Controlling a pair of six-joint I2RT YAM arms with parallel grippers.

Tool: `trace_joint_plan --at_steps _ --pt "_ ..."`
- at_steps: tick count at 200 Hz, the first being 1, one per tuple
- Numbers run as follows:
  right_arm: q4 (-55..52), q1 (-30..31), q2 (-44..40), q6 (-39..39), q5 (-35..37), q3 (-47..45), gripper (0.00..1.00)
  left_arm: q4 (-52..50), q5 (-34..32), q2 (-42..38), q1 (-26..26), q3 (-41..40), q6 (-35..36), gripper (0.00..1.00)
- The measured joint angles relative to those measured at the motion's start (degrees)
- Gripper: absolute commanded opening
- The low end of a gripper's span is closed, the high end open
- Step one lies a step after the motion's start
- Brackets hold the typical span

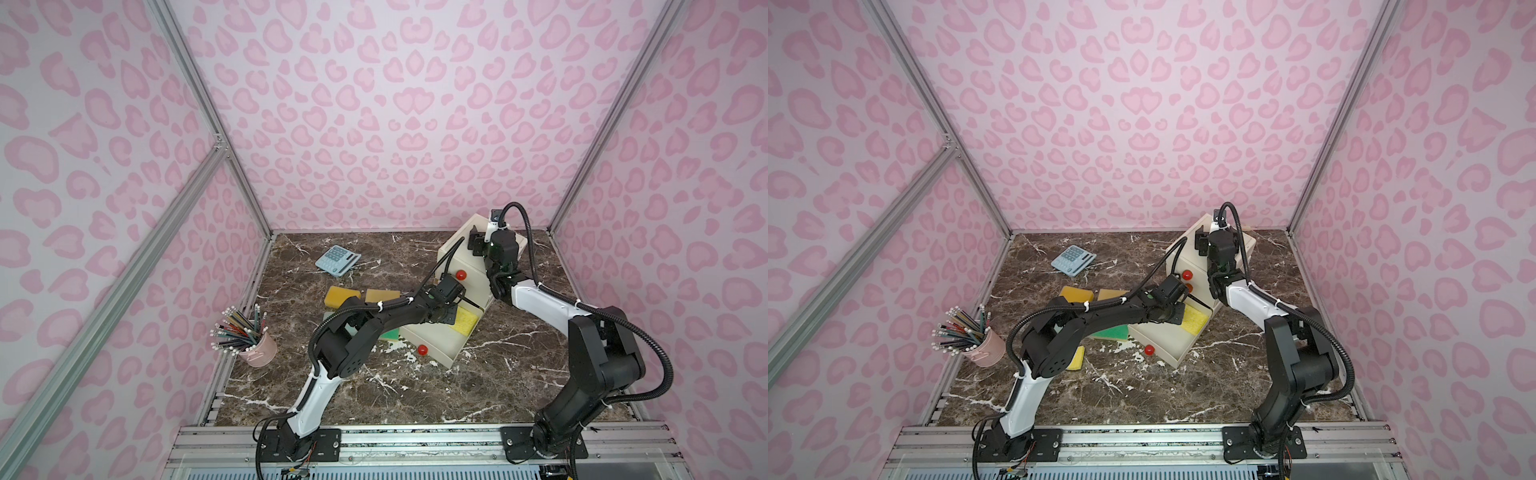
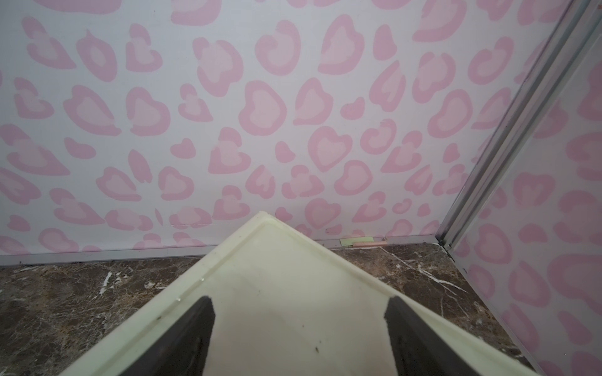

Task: Take the sponge out of the drawer
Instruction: Pick up the sponge from the drawer.

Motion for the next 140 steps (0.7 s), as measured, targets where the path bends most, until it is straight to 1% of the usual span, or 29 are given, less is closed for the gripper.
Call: trace_joint_plan --at_steps 20,46,89,119,140 --pt "0.0 0.0 0.1 0.0 0.0 0.0 0.84 -0.8 0.7 -1.2 0.0 0.0 0.1 0.02" --pt "0.0 0.0 0.3 0.0 0.1 0.2 0.84 -1.8 1.0 -4.6 0.0 -0.1 0.2 0.02" --pt "0.3 0.0 0.9 0.2 0.3 0.7 0.84 -6.1 -0.4 -10.0 0.2 -0.2 0.7 0.02" --pt "0.4 0.0 1.1 0.2 0.4 0.8 0.84 -9.3 -1.8 -15.1 0.7 -4.1 0.6 0.02" --pt "0.5 0.0 1.4 0.2 0.5 1.1 0.84 -11.3 -3.5 -20.6 1.1 -8.5 0.4 0.02"
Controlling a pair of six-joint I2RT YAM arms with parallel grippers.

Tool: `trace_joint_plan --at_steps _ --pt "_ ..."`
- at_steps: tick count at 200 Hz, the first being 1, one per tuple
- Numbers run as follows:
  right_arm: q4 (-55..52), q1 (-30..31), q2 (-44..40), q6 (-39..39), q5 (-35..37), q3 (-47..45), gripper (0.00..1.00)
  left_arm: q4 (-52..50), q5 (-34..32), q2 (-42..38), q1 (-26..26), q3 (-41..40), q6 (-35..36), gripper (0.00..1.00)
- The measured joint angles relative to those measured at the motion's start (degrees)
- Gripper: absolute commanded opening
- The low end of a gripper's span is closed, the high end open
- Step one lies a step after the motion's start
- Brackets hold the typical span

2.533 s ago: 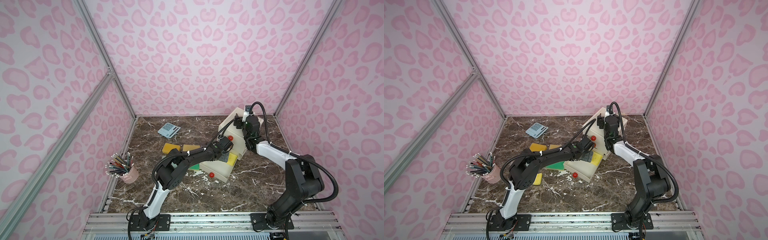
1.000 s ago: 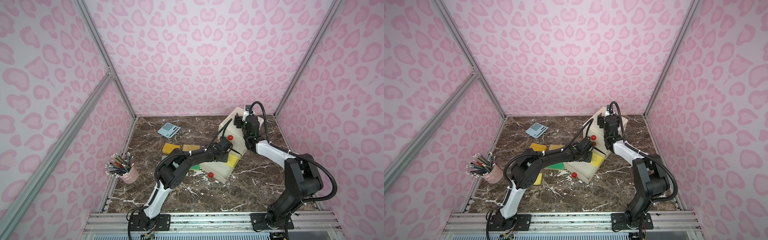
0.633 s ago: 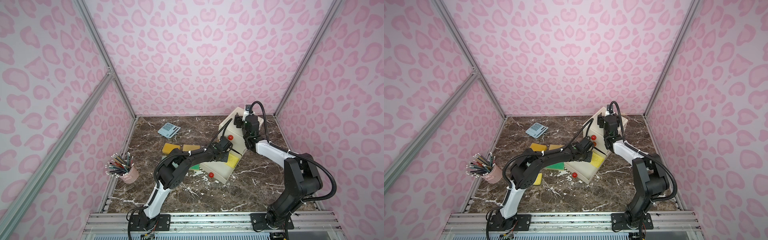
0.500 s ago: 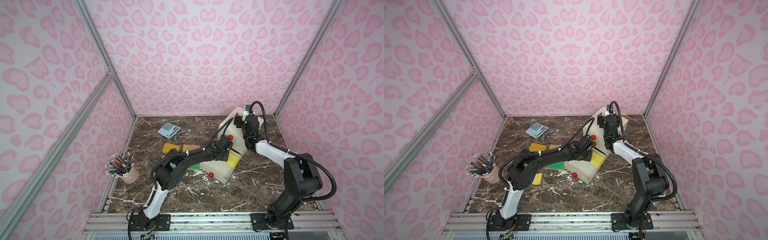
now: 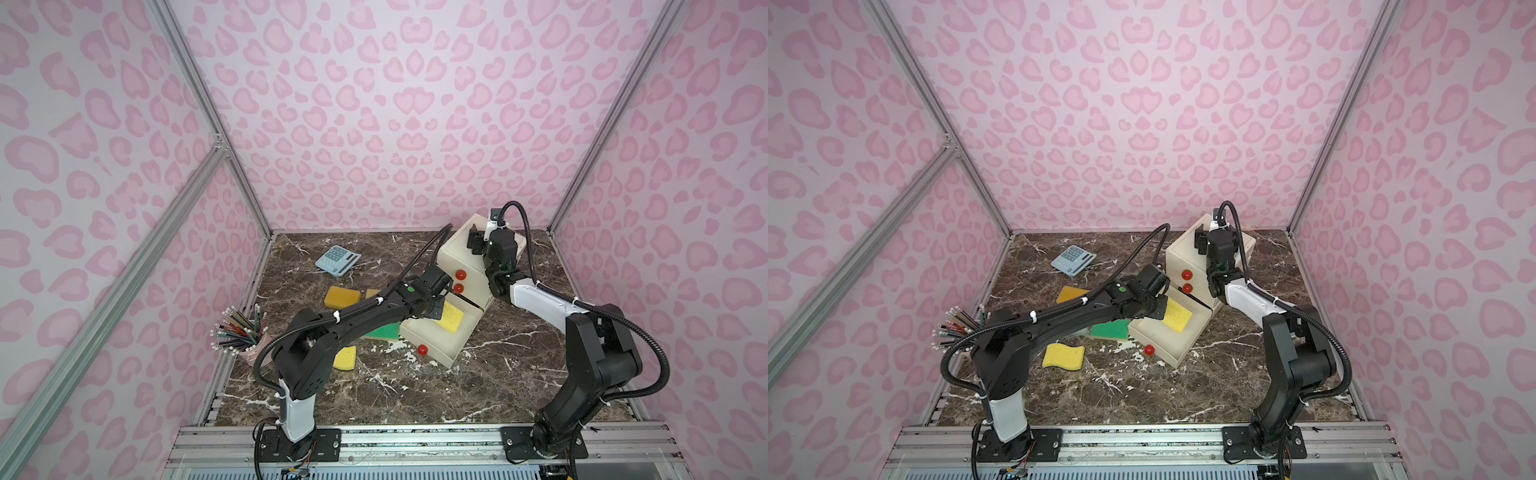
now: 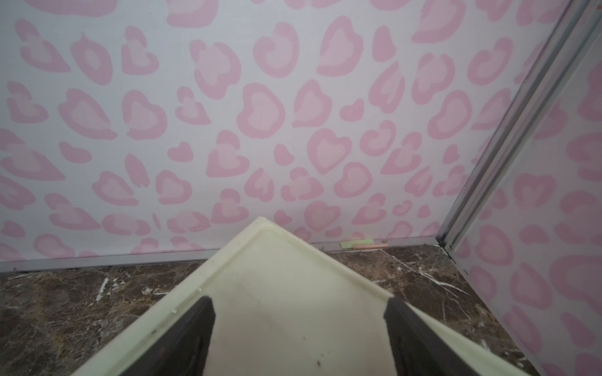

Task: Take the sponge out of the drawer
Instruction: Pick up the sponge from the drawer, then place the sponge at the center of the board.

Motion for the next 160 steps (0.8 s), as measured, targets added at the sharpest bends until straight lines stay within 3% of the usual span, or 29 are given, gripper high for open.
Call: trace_joint_plan --at_steps 111,160 --pt "0.8 0.0 1.7 0.0 0.9 1.4 0.84 -5.6 -5.2 -29.4 6.0 -24.0 -6.0 0.02" --pt "1.1 0.6 2.7 0.0 2.6 2.3 0.84 -8.9 -6.7 -35.6 6.2 -32.6 -11.2 0.02"
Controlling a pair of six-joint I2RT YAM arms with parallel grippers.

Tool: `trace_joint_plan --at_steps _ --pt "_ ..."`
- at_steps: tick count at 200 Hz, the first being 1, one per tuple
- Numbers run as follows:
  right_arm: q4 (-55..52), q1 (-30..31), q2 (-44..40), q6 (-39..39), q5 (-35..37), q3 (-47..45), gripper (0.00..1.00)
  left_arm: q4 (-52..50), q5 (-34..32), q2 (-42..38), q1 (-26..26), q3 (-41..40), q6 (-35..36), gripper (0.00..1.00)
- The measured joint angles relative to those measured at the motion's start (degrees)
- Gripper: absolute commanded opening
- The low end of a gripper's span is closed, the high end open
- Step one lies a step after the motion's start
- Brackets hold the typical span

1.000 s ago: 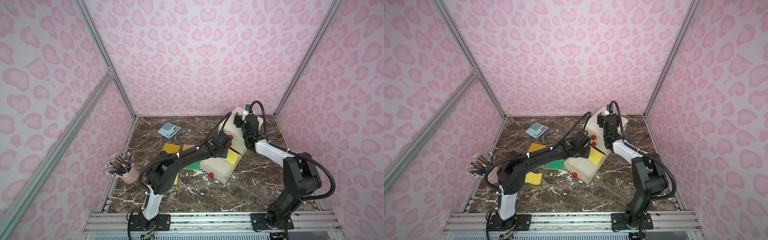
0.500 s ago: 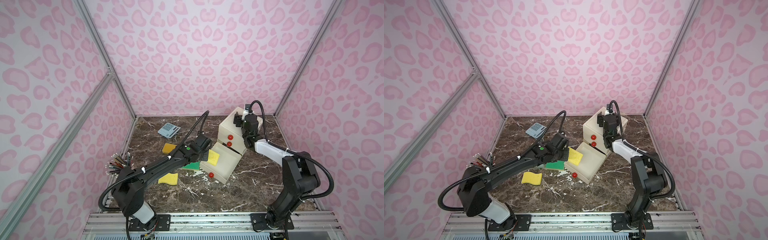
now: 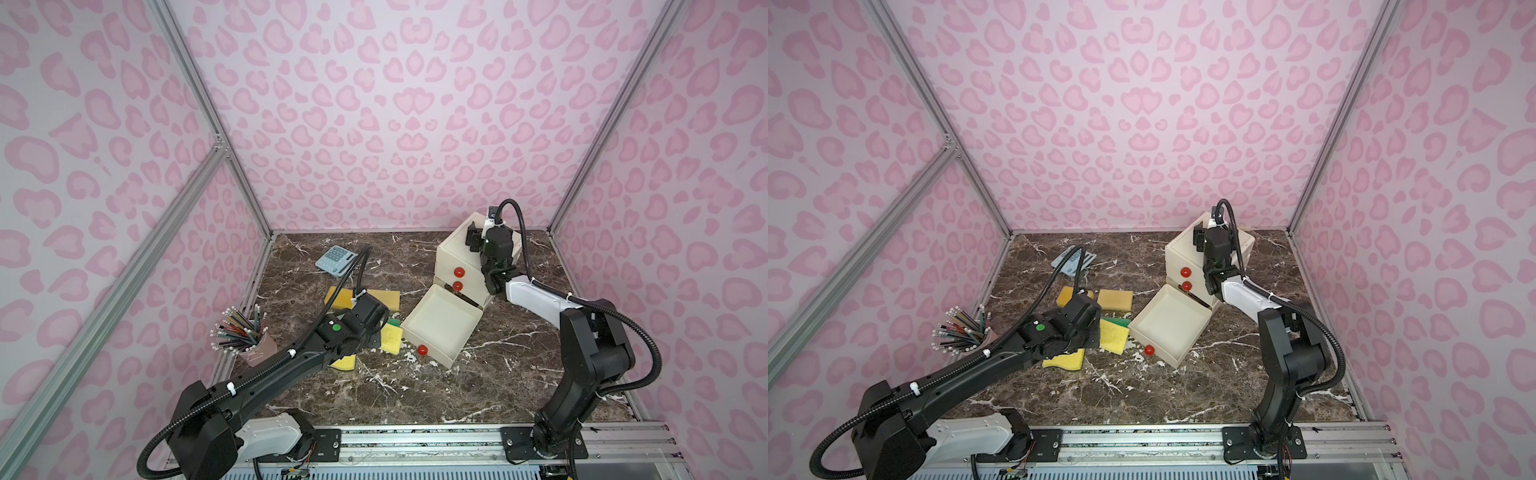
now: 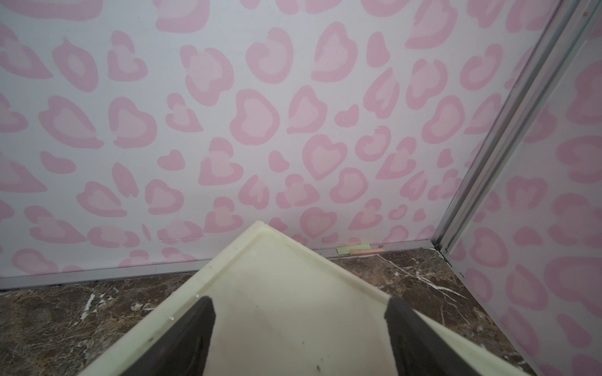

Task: Take the sponge out of the drawer
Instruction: Place the sponge at the center of the board.

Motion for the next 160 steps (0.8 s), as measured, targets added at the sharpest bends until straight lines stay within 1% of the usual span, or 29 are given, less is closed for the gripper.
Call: trace_joint_plan --at_steps 35,63,114,160 --pt "0.0 0.0 0.0 0.0 0.4 0.0 0.84 1.2 2.3 -0.3 0.0 -7.1 -4.7 0.02" --pt "0.0 0.0 0.0 0.0 0.9 0.0 0.84 4.7 4.5 0.5 0.0 -11.4 -8.2 0.02" --pt "0.0 0.0 0.0 0.0 1.0 0.0 0.83 9.9 5.6 4.5 -0.8 -12.0 -11.8 0.02" --pt "0.0 0.0 0.0 0.0 1.1 0.0 0.82 10.8 3.2 4.7 -2.3 -12.8 -14.5 0.02"
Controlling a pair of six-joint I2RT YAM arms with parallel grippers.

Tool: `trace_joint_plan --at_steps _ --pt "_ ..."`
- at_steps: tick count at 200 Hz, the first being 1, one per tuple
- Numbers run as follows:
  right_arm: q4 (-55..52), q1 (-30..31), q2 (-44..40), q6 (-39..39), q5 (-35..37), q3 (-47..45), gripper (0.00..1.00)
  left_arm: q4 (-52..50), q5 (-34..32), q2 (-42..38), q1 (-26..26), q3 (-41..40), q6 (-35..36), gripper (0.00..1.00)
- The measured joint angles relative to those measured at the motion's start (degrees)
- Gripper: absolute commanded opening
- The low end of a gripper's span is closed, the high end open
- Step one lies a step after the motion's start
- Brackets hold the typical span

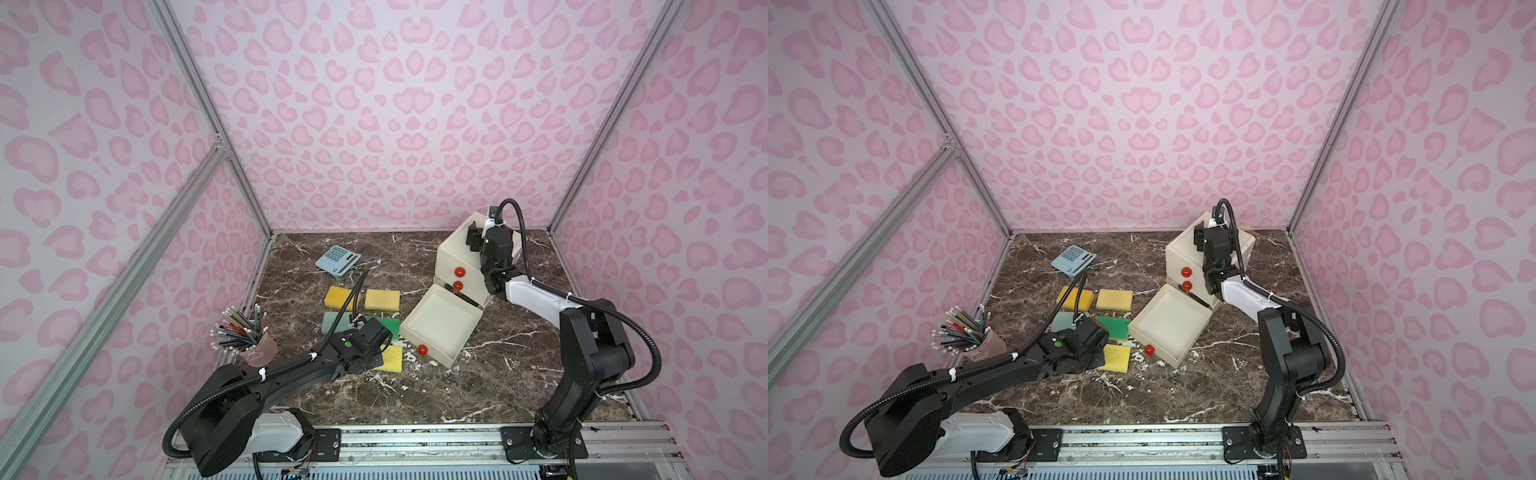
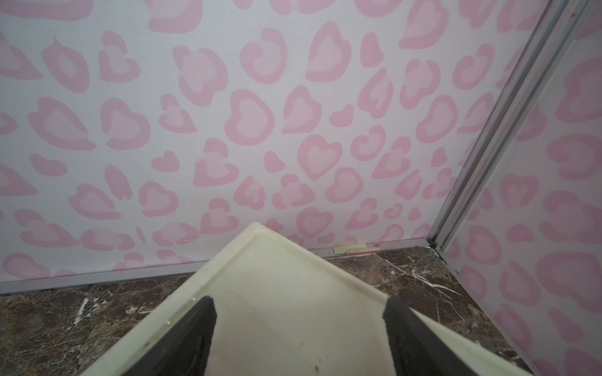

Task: Take the sponge out of the drawer
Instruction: Place the sponge at the center of the board.

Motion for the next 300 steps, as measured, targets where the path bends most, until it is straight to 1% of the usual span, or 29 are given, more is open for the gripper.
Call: trace_joint_plan --at_steps 25,42,64,77,97,113,134,201,203,205,217,224,246,286,300 --pt "0.0 0.0 0.0 0.0 0.0 0.0 0.82 -0.3 -1.2 0.0 0.0 -0.3 -0.7 0.02" --pt "0.0 0.0 0.0 0.0 0.0 0.0 0.82 -0.4 -1.5 1.5 -0.1 -0.2 -0.8 0.05" --pt "0.0 -0.1 0.0 0.0 0.0 0.0 0.82 -1.2 -1.7 4.1 -0.4 1.0 -0.8 0.15" --pt "0.0 -0.1 0.0 0.0 0.0 0.0 0.82 -1.3 -1.9 5.3 -0.9 1.7 -0.6 0.17" --pt "0.0 -0.1 0.0 0.0 0.0 0.0 0.82 -1.8 -2.5 5.7 -1.5 2.4 -0.6 0.27" --pt "0.0 -0.1 0.0 0.0 0.0 0.0 0.82 -2.5 -3.4 5.7 -1.9 3.0 -0.6 0.32" --pt "0.0 -0.1 0.0 0.0 0.0 0.0 0.82 -3.8 -4.3 5.6 -2.5 3.7 -0.6 0.34" --pt "0.9 -0.1 0.4 0.0 0.2 0.0 0.82 -8.1 -7.8 7.9 -4.5 6.8 -1.5 0.34" --pt "0.9 -0.1 0.4 0.0 0.2 0.0 0.82 -8.2 -7.9 8.0 -4.5 6.9 -1.6 0.37" --pt "0.9 -0.1 0.4 0.0 0.2 0.0 0.82 -8.4 -8.0 8.0 -4.5 6.9 -1.7 0.38" --pt "0.9 -0.1 0.4 0.0 0.2 0.0 0.82 -9.3 -8.6 8.3 -4.5 7.2 -2.0 0.39" --pt "0.9 -0.1 0.4 0.0 0.2 0.0 0.82 -9.6 -8.9 8.3 -4.6 7.3 -2.2 0.42" --pt "1.2 -0.1 0.7 -0.1 0.4 0.2 0.82 -10.6 -9.5 8.6 -4.8 7.5 -2.7 0.46" --pt "1.2 -0.1 0.7 -0.2 0.4 0.2 0.82 -11.1 -10.1 9.0 -5.3 8.4 -3.0 0.47" --pt "1.2 -0.1 0.7 -0.2 0.4 0.2 0.82 -10.4 -10.2 8.1 -6.0 8.7 -1.4 0.48"
